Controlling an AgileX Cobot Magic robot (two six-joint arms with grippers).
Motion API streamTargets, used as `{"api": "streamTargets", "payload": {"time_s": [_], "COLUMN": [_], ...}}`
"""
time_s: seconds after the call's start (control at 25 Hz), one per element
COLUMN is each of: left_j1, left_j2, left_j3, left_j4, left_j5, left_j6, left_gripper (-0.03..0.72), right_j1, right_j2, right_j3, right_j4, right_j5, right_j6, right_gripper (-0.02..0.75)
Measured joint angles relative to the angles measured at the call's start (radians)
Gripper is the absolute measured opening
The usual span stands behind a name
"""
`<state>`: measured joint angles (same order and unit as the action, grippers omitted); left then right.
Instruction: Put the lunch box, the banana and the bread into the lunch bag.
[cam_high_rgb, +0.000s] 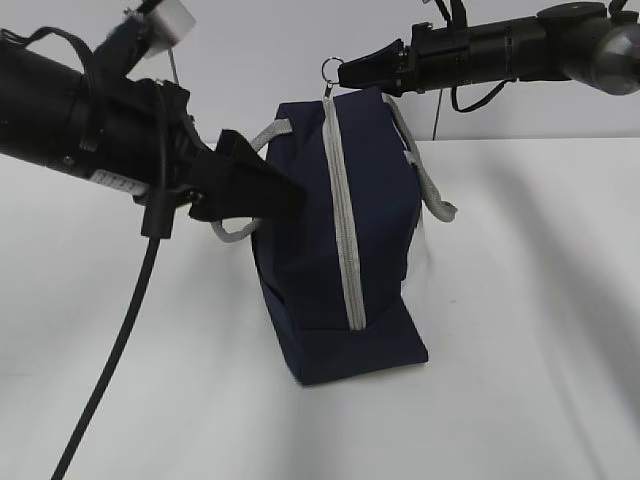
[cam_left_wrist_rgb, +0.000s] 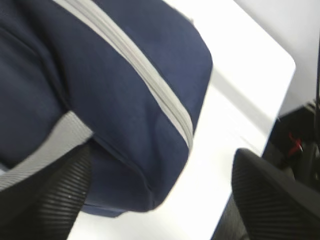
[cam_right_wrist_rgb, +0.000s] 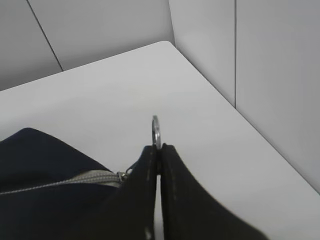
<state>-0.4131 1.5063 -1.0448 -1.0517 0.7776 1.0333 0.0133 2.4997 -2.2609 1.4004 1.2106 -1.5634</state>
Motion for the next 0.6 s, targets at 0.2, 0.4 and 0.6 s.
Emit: {"api": "streamTargets", "payload": {"time_s": [0.2,0.4,0.6], "left_j1": [0.003,0.040,0.082], "left_j2": [-0.031,0.007,0.128], "left_j3": [-0.027,-0.124,-0.237], "left_j4": [0.003,0.002,0.002], "left_j5": [-0.130,-0.196,-0.203], "left_j6": [-0.208,-0.438,-0.548], "left_gripper": [0.579,0.484,0.361], "right_j1": [0.000,0.000,0.000], "right_j2": [0.000,0.000,0.000], "right_j3": [0.000,0.000,0.000], "right_j4": [-0.019,-0.056,-0.062], "right_j5": [0.000,0.000,0.000], "right_j6": [-0.002,-0.027,-0.042], "right_gripper": [0.000,0.000,0.000]}}
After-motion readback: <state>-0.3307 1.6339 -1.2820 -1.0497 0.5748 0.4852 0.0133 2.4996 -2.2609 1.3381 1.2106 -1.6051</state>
